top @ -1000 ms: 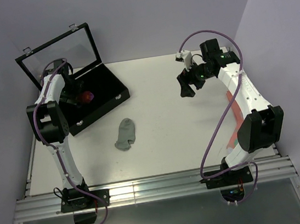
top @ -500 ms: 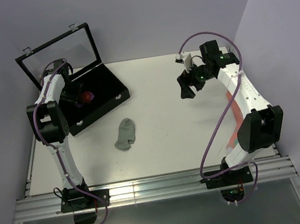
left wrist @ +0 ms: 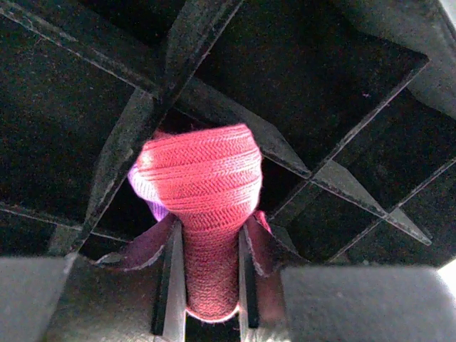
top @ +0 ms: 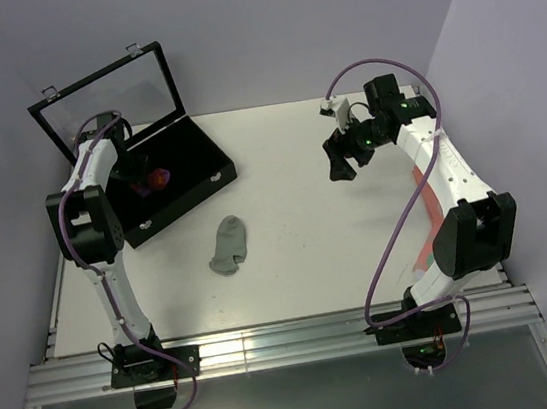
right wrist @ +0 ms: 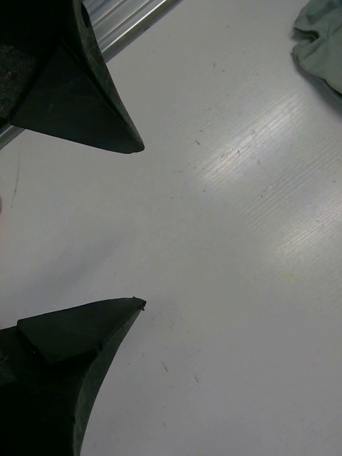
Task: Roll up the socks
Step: Place the sock in the storage box.
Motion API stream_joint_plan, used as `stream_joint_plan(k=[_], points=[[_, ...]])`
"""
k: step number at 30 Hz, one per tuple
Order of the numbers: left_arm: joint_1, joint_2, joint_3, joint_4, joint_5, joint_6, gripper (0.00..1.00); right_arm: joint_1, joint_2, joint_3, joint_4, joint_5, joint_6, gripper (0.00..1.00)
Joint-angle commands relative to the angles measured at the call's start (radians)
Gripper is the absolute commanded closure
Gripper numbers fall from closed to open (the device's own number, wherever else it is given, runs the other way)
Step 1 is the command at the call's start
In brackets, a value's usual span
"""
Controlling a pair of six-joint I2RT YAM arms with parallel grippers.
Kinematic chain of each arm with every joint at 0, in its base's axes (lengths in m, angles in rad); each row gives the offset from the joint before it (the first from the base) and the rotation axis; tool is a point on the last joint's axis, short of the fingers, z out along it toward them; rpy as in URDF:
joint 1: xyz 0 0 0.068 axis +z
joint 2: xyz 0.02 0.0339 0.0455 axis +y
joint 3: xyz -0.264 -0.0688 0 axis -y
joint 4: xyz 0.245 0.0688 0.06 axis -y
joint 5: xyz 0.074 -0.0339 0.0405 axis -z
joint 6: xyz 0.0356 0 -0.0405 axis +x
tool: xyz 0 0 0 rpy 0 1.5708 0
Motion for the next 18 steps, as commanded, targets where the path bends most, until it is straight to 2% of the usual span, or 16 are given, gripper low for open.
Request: stream_joint_plan(k=[1,8,18], points=[[-0.004,-0.017,-0.059,-0.029,-0.026,0.007,1.0,0.002,-0.027,-0.005,0.012,-0.009,-0.015,0.11],[-0.001,-0.024,-0.137,-0.011,-0.056,-0.014,1.0,0.002,-0.018,-0.006,0.012,-0.005,-0.018,0.11],[0.002,0.018,-0.128,-0.068,-0.151,-0.062,1.0,0.002,-0.018,-0.012,0.01,0.004,-0.022,0.11]])
